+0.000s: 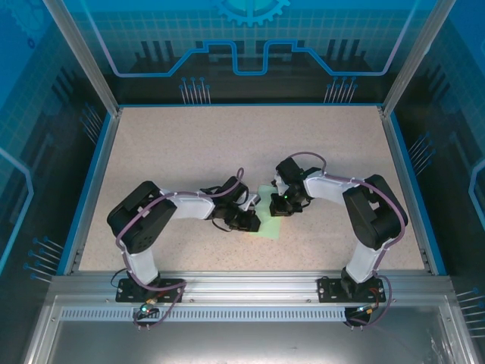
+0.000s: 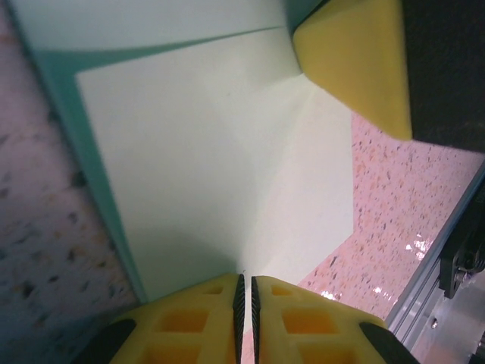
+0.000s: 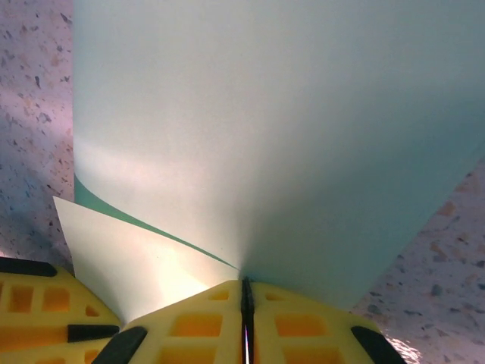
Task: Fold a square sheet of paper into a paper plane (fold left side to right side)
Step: Fold the triangle a second time at the center of the table.
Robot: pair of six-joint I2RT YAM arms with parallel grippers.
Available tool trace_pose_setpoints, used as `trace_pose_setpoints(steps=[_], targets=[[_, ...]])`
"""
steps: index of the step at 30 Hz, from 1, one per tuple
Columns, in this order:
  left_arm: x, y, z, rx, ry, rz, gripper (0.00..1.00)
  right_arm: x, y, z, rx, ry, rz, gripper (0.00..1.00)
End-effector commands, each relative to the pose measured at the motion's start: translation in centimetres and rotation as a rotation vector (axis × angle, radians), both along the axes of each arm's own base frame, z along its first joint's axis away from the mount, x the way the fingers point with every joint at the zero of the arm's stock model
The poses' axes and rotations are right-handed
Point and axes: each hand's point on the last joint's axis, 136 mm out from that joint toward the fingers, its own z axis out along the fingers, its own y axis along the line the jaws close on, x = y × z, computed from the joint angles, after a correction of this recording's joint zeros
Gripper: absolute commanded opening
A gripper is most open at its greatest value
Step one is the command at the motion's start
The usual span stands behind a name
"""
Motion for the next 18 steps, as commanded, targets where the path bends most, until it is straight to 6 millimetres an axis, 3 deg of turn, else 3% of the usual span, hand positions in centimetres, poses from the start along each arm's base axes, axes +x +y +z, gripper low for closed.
trace_pose_setpoints(steps=[1,18], targets=[[-3.4,4.5,-3.4,0.163,0.145,0.034,0.15,-1.7,-2.4,-2.1,-0.133,0.07,0.002,0.1],[-5.0,6.3,-2.1,0.18,0.109,-0.024,0.14,-1.4,-2.3,-1.7,-0.127,0.059,0.005,0.1]])
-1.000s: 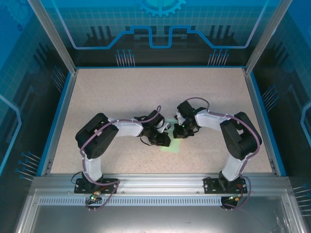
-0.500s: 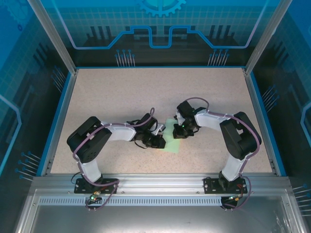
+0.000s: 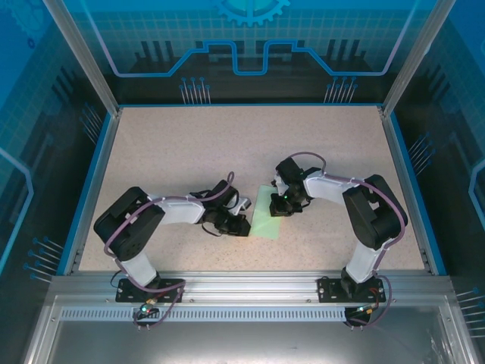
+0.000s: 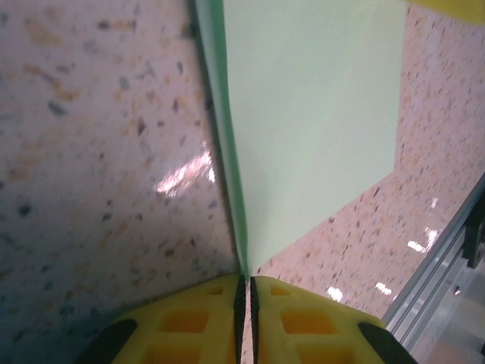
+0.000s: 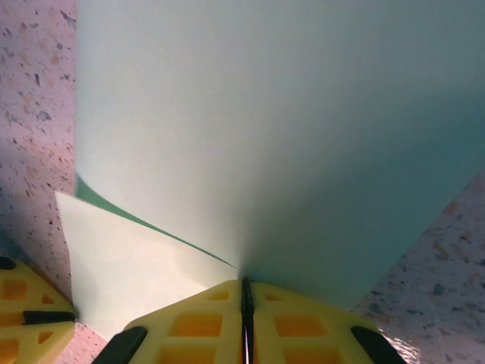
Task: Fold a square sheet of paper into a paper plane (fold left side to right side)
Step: Fold the triangle a second time at the center of the table.
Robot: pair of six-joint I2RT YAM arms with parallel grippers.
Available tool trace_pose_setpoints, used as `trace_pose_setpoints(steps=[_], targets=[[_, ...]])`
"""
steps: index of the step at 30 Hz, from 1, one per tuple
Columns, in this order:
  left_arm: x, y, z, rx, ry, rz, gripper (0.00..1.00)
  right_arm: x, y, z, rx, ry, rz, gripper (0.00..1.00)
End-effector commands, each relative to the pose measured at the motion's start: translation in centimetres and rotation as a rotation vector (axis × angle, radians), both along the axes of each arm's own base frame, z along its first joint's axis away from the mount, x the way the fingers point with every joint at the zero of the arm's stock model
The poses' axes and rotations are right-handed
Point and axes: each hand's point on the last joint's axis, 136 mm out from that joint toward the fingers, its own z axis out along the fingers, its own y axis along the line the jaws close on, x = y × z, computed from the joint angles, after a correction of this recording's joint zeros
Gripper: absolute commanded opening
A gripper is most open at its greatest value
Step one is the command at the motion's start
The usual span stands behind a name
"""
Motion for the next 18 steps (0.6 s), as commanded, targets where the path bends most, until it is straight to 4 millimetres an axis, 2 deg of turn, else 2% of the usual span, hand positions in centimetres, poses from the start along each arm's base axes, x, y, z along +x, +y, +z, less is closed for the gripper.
trace_pose_setpoints(steps=[1,5,8,11,14,18], targets=[[-2.8,3.2,-1.9,0.135,0.093,-0.013,0.14,-1.4,-2.2,-1.7,-0.12,0.057,0.004,0.1],[-2.0,2.8,-0.7,0.095,0.068,0.019,0.14,-0.8,-1.1,-0.7,-0.051,0.021,0.01,0.11],[-0.7,2.4,1.2,0.034,0.028,0.066,0.18,0.1,0.1,1.2,0.034,-0.058,0.008,0.15],[1.1,2.1,3.3,-0.02,-0.029,0.128,0.24,1.1,-0.1,3.6,0.067,-0.159,-0.013,0.29],[3.1,2.0,4.7,-0.055,-0.08,0.191,0.3,1.7,-1.6,5.8,0.054,-0.26,-0.05,0.47],[5.3,2.2,5.5,-0.058,-0.141,0.275,0.34,0.7,-4.0,5.9,0.072,-0.284,-0.104,0.66]])
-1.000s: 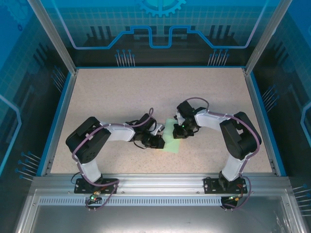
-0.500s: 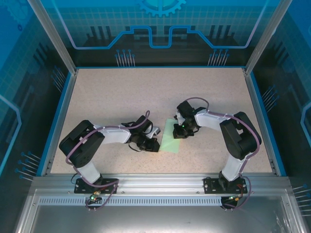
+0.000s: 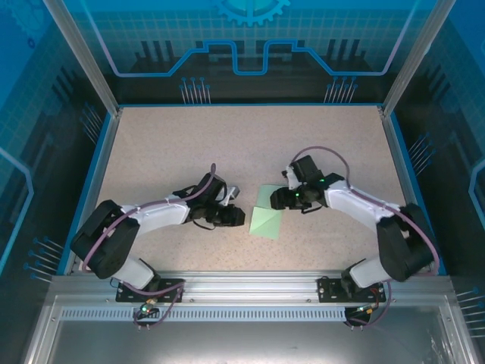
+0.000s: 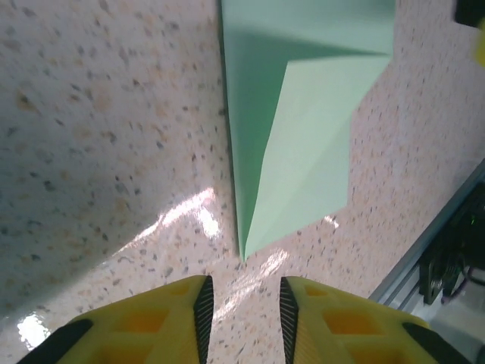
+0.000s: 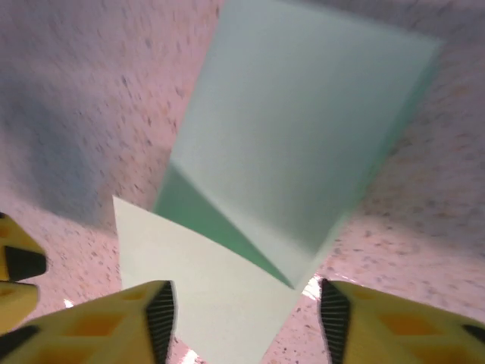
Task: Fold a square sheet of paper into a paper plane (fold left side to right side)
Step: Fold the triangle a second time at the center of the table, then turn over the paper at the center of the table.
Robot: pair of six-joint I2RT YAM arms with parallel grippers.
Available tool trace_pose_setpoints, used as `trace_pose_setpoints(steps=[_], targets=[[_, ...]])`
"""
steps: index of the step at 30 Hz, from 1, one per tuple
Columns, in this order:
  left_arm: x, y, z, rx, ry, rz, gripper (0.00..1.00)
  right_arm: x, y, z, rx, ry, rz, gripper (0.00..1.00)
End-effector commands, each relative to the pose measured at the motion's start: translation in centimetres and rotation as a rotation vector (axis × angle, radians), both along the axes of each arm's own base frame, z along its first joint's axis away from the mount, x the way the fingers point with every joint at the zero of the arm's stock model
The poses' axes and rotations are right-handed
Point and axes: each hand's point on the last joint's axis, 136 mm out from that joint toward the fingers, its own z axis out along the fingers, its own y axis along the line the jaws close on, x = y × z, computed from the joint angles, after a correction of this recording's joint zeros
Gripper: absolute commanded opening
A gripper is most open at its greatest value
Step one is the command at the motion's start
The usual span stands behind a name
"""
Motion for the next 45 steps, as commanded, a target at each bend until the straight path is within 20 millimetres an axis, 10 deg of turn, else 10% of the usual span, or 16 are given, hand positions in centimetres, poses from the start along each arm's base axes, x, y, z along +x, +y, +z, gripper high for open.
trace_pose_setpoints(steps=[1,20,31,38,45], targets=[[2.6,-0.1,1.5,-0.021,-0.069,0.098,0.35,-0.8,-2.1,-0.8,0.033,0.014,-0.059,0.67],[3.4,0.9,3.5,-0.041,-0.165,0.175,0.55,-1.2,3.3,-2.6,0.364,0.146,-0.012,0.66],[3.4,1.1,4.4,-0.05,-0.184,0.19,0.58,-1.0,4.6,-3.4,0.382,0.205,0.003,0.46],[3.4,1.7,9.0,-0.114,-0.27,0.232,0.74,0.2,5.3,0.2,0.45,0.112,0.047,0.05],[2.5,2.5,15.5,-0.234,-0.391,0.26,0.91,0.8,4.0,9.2,0.589,-0.109,0.114,0.03]])
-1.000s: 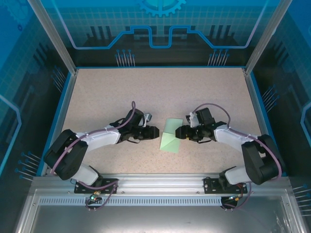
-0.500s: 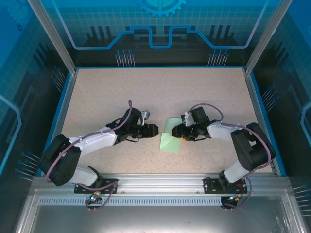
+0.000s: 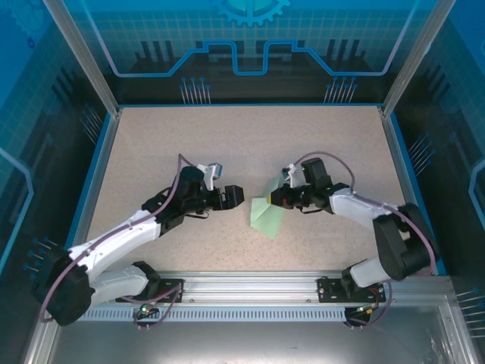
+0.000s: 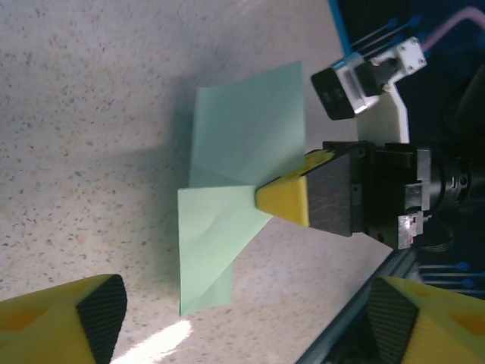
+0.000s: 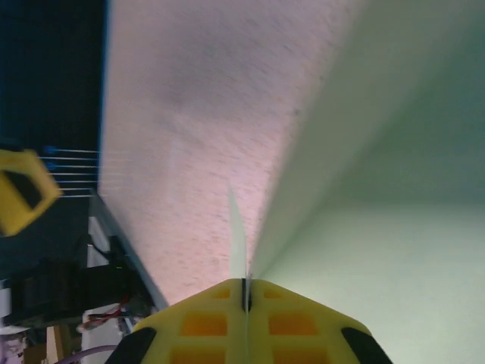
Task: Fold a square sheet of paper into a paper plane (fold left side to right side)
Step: Turn over the paper at the center of the table.
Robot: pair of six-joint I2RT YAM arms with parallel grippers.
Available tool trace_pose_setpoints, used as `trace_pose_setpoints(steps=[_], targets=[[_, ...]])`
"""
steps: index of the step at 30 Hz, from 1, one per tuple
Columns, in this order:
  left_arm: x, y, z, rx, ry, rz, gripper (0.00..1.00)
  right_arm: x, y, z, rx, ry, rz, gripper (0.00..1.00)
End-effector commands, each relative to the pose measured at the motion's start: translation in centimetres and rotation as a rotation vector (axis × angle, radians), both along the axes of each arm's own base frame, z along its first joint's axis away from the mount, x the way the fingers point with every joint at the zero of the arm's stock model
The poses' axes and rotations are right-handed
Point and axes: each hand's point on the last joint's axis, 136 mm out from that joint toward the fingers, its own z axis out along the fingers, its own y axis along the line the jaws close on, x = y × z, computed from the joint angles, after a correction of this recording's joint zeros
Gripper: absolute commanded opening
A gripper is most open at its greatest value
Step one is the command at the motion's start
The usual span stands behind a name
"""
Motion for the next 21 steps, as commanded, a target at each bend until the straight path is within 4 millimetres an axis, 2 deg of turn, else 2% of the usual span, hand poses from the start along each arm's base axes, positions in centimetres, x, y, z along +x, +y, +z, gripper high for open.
trace_pose_setpoints(steps=[1,6,11,13,16,21], targets=[[-0.6,0.2,3.6,-0.06,-0.069,-0.012,0.92,0.4,-0.5,7.0,0.124,-0.166,0.039,0.04],[-2.6,0.0,9.1,-0.164,-0.211,-0.104,0.99,-1.1,-1.8,15.3,0.235,-0.353,0.074,0.03],[-4.5,-0.9,14.1,-0.29,-0.335,-0.214,0.99,-4.4,-1.9,23.5,0.336,-0.56,0.158,0.02],[-5.2,-1.7,15.9,-0.346,-0.373,-0.286,0.99,-5.4,-1.8,25.4,0.357,-0.596,0.179,0.02],[-5.9,-2.5,17.7,-0.397,-0.406,-0.358,0.98,-6.6,-1.6,26.8,0.37,-0.607,0.205,0.02],[-6.1,-3.6,19.0,-0.437,-0.421,-0.413,0.99,-8.3,-0.4,27.9,0.404,-0.624,0.259,0.02]])
